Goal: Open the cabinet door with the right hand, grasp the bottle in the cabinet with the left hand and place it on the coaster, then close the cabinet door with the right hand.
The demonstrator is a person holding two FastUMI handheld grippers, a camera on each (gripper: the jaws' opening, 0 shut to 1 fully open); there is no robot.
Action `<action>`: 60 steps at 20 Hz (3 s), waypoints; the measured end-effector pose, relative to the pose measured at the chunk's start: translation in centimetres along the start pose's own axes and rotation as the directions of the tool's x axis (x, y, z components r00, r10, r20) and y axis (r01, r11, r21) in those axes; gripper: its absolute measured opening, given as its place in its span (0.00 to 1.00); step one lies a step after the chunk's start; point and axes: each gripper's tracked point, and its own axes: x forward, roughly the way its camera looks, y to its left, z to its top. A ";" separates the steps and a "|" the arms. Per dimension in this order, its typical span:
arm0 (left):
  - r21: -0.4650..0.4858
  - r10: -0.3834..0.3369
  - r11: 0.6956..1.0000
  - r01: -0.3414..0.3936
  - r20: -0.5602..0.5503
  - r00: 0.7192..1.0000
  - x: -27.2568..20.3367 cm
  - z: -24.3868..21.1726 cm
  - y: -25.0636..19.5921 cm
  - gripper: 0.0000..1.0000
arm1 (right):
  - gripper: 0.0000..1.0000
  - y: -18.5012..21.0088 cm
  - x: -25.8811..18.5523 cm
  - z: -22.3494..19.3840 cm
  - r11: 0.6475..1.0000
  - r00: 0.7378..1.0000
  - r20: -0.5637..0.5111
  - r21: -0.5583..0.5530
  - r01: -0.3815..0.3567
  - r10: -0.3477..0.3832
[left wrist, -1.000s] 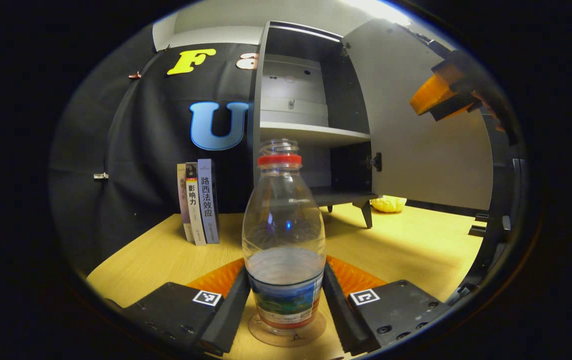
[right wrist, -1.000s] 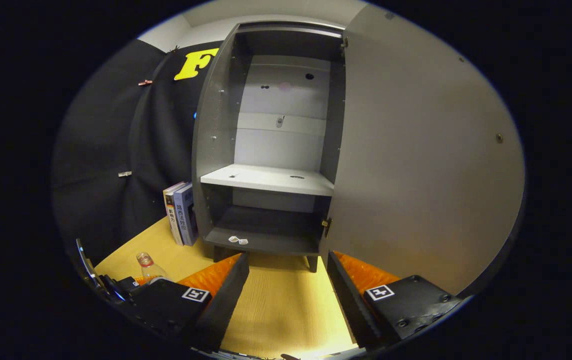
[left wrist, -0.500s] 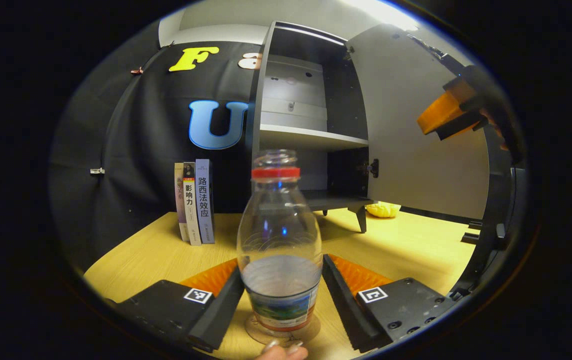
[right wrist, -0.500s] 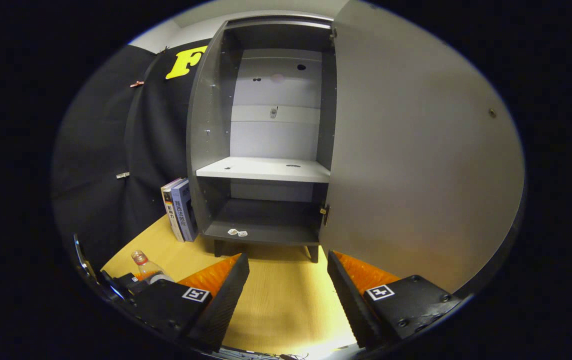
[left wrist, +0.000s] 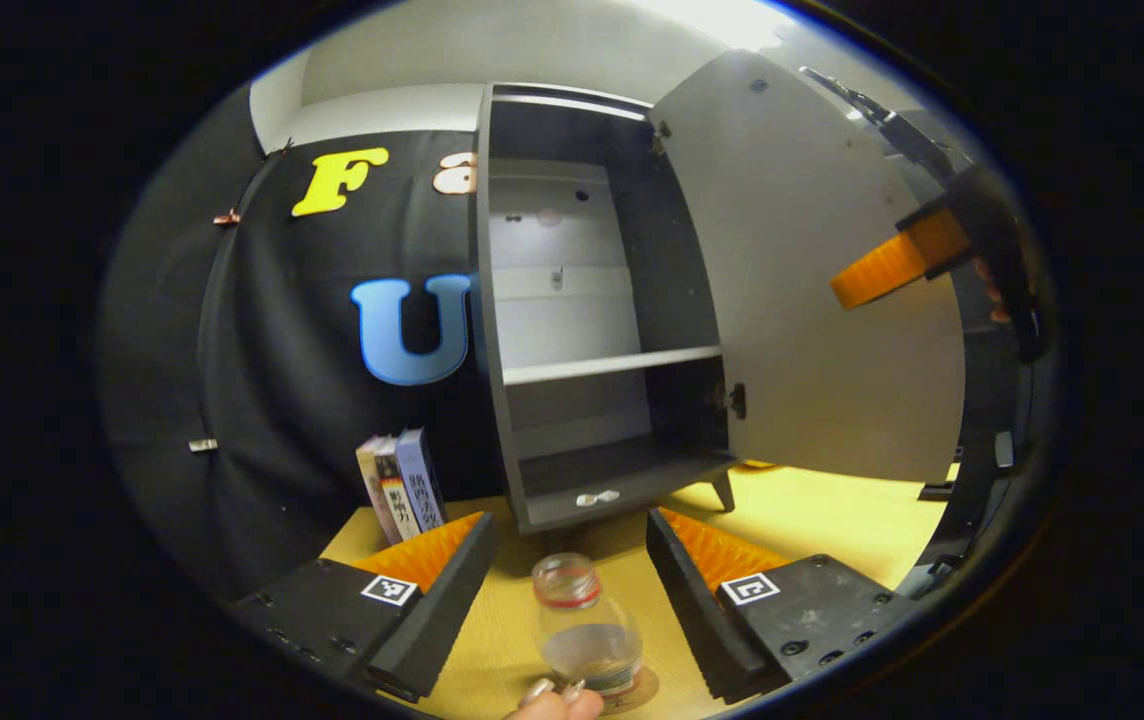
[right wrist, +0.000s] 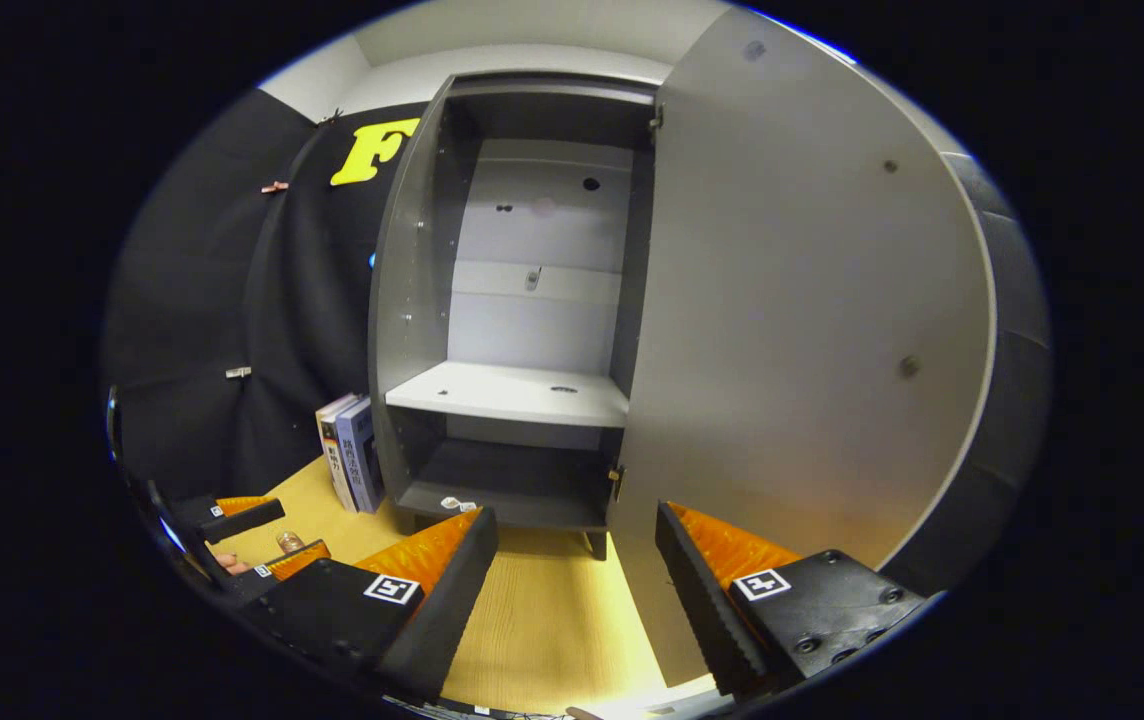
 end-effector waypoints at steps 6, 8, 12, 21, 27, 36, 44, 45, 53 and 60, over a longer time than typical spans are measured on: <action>-0.079 -0.169 0.982 0.170 0.019 0.985 -1.7 8.5 -6.4 0.93 | 0.98 -6.0 -7.9 4.2 0.992 0.993 0.070 0.088 0.085 -0.091; -0.090 -0.231 0.968 0.233 0.037 0.972 -1.3 10.2 -8.6 0.92 | 1.00 -8.3 -10.9 5.0 0.987 0.986 0.084 0.089 0.137 -0.145; -0.162 -0.304 0.937 0.311 0.069 0.950 0.3 12.6 -12.6 0.93 | 1.00 -14.3 -13.6 7.0 0.970 0.959 0.149 0.061 0.234 -0.240; -0.191 -0.220 0.950 0.249 0.161 0.962 2.2 16.8 -14.4 0.97 | 0.97 -19.0 -7.9 10.4 0.996 0.963 0.258 0.066 0.065 -0.080; -0.186 -0.134 0.970 0.158 0.137 0.981 3.0 17.2 -13.8 0.94 | 0.96 -17.1 -6.1 10.3 0.986 0.962 0.254 0.106 -0.127 0.096; -0.197 -0.038 0.978 0.062 0.121 0.992 1.1 17.8 -8.1 0.94 | 0.98 -4.1 -4.3 11.2 0.896 0.893 0.249 0.150 -0.419 0.375; -0.233 0.014 0.972 -0.002 0.049 0.999 -2.2 17.5 -0.1 0.91 | 0.98 7.7 -0.2 13.5 0.814 0.823 0.285 0.187 -0.550 0.490; -0.253 0.015 0.967 -0.003 0.045 0.999 -2.4 17.7 0.5 0.91 | 0.98 7.8 0.2 13.8 0.825 0.826 0.288 0.164 -0.541 0.485; -0.278 0.019 0.960 -0.011 0.027 0.999 -1.7 19.1 0.9 0.94 | 0.99 3.2 1.0 10.7 0.951 0.910 0.295 0.011 -0.308 0.291; -0.232 -0.021 0.972 0.034 0.060 0.998 0.2 20.7 -3.4 0.94 | 0.98 0.1 0.9 10.3 0.973 0.941 0.261 0.023 -0.230 0.216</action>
